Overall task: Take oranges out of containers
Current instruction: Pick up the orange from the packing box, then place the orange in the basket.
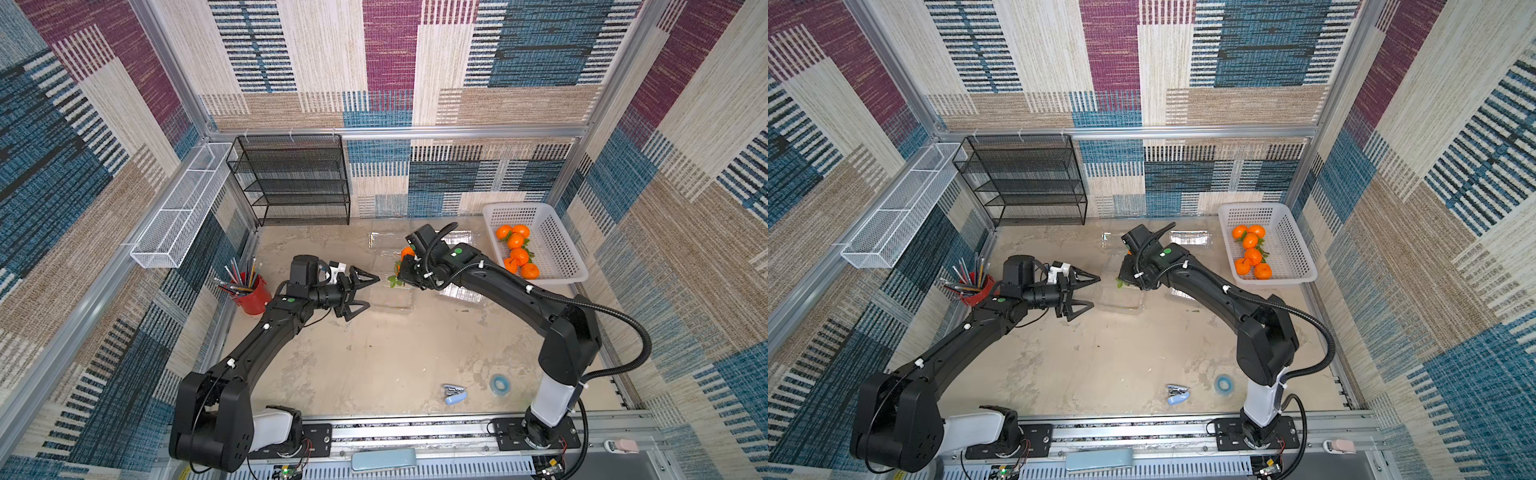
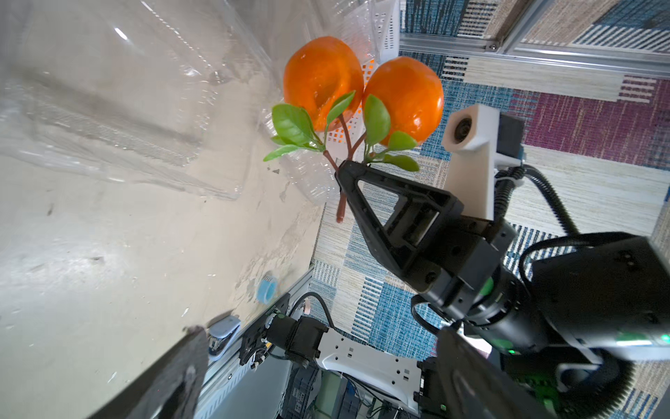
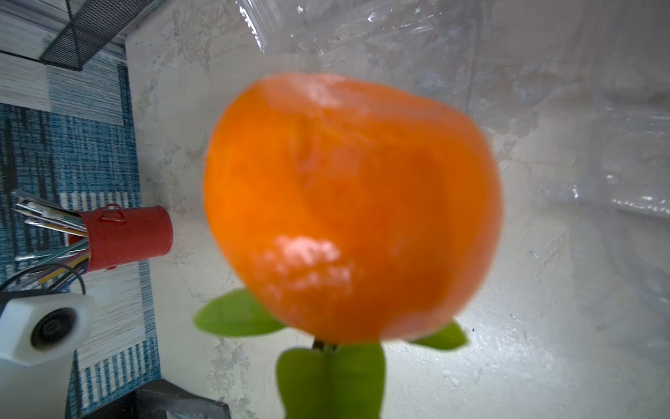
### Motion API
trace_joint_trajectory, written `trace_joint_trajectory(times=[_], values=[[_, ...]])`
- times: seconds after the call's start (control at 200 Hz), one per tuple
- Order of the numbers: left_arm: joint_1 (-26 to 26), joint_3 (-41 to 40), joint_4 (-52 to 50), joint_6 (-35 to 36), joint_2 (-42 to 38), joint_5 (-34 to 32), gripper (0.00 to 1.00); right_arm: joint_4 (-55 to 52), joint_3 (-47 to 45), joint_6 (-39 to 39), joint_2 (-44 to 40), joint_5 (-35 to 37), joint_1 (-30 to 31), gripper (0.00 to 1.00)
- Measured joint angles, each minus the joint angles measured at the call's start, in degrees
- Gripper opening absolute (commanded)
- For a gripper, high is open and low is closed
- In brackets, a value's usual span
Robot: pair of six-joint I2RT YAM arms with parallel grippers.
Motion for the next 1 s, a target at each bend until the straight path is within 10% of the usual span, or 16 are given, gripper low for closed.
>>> trace_joint_trajectory(times=[0.506,0.997], values=[[-9.9,15.34,3.85,-3.78,7.06,-9.01,0.99,13.07,-10.95,1.73,-19.87,-9.07,-16.92,0.01],[-23.47,37.29,4.31,-8.17,29.14,-14.84,0.99,19.54,-16.72,6.19,-20.02,-25.7,-45.55,0.0]])
